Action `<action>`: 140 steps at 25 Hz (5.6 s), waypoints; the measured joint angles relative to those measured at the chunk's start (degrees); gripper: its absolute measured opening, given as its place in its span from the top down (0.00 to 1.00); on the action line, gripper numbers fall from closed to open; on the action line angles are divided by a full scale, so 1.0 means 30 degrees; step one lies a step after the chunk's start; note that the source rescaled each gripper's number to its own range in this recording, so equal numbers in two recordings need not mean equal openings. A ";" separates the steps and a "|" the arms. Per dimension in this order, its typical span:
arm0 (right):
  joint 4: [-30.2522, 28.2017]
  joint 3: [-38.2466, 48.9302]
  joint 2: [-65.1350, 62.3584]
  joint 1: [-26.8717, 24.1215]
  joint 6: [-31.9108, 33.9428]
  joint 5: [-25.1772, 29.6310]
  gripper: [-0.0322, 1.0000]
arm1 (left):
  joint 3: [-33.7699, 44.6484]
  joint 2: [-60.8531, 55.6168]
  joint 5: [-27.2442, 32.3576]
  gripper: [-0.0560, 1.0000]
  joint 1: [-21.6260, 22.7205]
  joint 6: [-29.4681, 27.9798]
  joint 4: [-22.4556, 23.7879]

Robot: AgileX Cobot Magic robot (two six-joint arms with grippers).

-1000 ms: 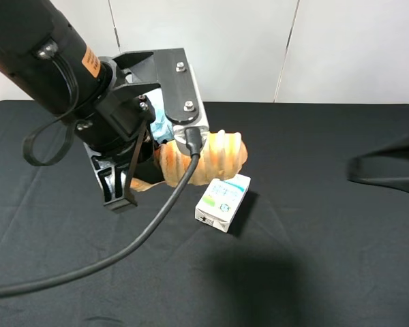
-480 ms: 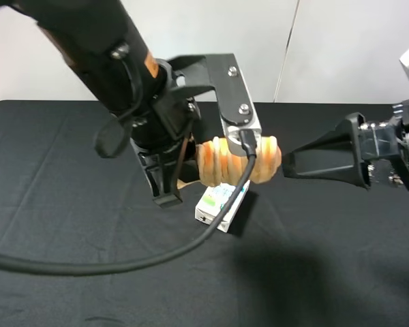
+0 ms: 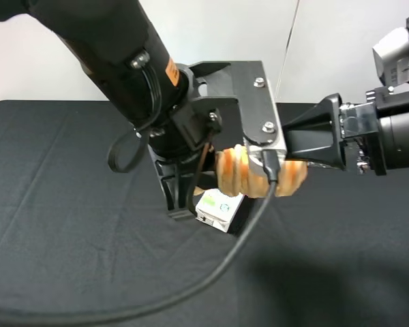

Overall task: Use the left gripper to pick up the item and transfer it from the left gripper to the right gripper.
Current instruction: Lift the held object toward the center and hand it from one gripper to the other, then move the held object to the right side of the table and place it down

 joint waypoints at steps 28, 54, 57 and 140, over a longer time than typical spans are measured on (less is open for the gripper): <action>0.1358 0.0000 0.0169 0.0000 -0.1414 -0.0120 0.93 | 0.0000 0.0000 -0.2233 0.95 -0.0213 0.0055 -0.0789; 0.1509 0.0000 0.0169 0.0000 -0.1354 0.0154 0.96 | 0.0000 -0.0255 -0.2030 0.00 -0.0213 0.0075 -0.0470; 0.1509 0.0000 0.0169 0.0000 -0.1190 0.0019 0.97 | 0.0000 -0.0799 -0.1422 0.00 -0.0229 0.0075 -0.0470; -0.0197 0.0000 0.0169 0.0000 0.2372 -0.0043 0.97 | 1.3657 -2.7460 0.6592 0.03 0.2105 -1.2819 0.1544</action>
